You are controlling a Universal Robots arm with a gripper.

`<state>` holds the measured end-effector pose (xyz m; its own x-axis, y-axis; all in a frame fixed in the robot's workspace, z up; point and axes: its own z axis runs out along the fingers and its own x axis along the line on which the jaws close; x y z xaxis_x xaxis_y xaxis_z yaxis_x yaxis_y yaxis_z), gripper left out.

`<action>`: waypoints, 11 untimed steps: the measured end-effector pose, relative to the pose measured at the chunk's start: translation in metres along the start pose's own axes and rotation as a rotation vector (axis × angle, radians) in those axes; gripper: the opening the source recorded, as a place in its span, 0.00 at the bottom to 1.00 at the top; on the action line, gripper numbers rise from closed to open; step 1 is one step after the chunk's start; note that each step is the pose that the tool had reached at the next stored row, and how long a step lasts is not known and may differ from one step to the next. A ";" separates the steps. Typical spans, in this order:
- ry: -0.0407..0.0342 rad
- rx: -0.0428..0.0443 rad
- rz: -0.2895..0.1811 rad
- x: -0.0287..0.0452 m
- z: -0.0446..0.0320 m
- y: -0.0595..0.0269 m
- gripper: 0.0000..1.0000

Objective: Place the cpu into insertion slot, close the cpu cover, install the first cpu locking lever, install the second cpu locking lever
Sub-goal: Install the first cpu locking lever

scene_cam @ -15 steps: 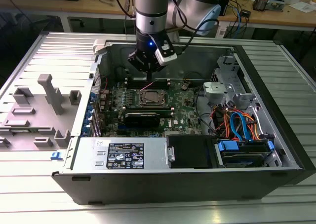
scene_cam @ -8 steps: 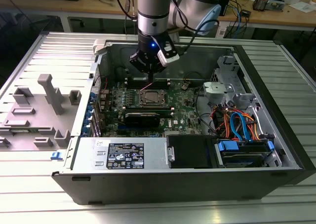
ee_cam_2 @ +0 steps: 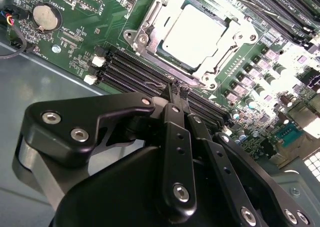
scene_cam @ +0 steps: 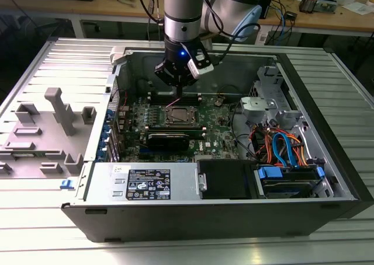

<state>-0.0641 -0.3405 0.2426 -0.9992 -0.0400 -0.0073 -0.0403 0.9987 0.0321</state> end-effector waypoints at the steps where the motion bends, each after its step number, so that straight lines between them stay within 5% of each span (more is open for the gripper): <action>1: 0.0000 0.0003 0.000 0.0000 0.0000 0.0000 0.11; 11: 0.0002 0.0028 0.000 -0.0007 0.0035 0.0039 0.11</action>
<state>-0.0635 -0.3365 0.2392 -0.9992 -0.0401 -0.0071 -0.0403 0.9988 0.0293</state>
